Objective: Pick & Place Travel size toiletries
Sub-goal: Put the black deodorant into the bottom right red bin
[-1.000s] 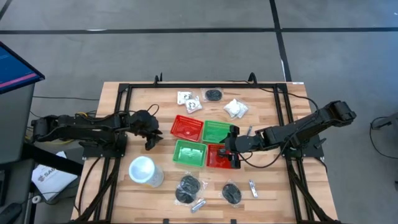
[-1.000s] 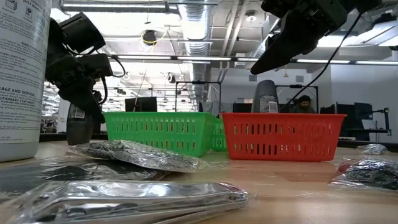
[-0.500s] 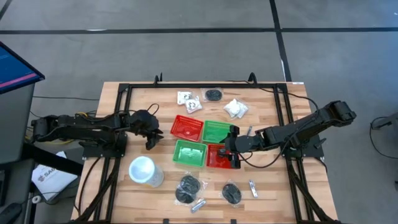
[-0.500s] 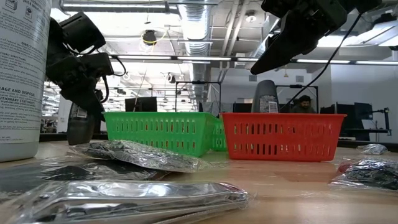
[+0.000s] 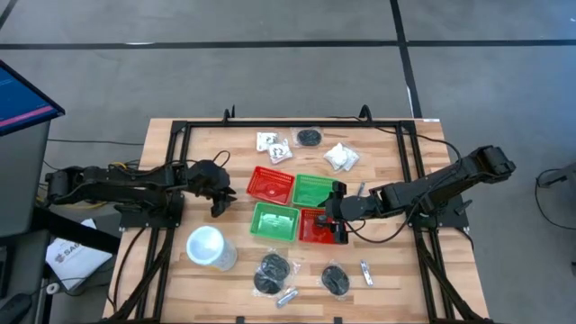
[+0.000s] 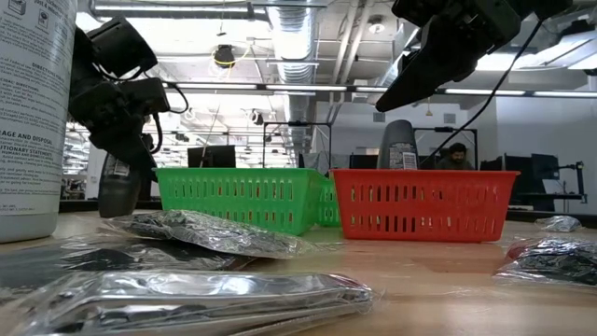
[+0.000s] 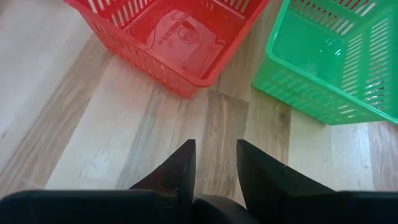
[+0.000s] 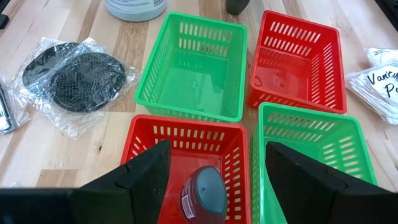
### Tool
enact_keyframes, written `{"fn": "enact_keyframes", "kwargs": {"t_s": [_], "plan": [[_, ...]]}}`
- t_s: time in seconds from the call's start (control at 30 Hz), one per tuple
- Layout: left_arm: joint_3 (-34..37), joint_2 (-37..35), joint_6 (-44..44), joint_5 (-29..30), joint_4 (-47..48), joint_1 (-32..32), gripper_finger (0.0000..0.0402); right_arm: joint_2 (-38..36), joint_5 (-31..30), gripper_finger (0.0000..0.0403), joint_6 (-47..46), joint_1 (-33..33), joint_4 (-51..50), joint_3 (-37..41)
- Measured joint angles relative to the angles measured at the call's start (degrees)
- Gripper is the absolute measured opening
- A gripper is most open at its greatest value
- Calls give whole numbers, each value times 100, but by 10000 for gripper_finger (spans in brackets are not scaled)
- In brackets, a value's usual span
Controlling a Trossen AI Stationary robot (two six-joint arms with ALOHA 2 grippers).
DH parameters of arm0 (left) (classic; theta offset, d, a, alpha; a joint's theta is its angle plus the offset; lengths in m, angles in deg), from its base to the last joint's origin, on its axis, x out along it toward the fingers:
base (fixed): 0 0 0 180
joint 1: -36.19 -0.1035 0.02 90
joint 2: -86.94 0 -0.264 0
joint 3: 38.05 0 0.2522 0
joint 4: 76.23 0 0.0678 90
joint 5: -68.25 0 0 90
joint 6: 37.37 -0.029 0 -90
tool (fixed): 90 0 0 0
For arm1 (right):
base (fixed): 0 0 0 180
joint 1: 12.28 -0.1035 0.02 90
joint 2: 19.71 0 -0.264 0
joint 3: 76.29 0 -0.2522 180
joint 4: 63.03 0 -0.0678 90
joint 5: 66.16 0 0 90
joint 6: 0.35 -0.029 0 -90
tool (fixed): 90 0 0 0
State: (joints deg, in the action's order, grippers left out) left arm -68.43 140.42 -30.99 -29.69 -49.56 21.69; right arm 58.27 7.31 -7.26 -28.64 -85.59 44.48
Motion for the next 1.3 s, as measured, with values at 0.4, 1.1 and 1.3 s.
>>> {"fn": "enact_keyframes", "kwargs": {"t_s": [0.4, 1.1, 1.3], "plan": [[-349, -79, -141, 218, 111, 17, 76, 0, 0, 249, 0, -1, 0, -1], [-478, -75, -153, 511, 4, 260, 74, 0, 0, 249, 2, 4, 0, -1], [-796, -78, -291, 529, 13, 258, 74, 0, 0, 249, 2, 4, 0, -1]]}}
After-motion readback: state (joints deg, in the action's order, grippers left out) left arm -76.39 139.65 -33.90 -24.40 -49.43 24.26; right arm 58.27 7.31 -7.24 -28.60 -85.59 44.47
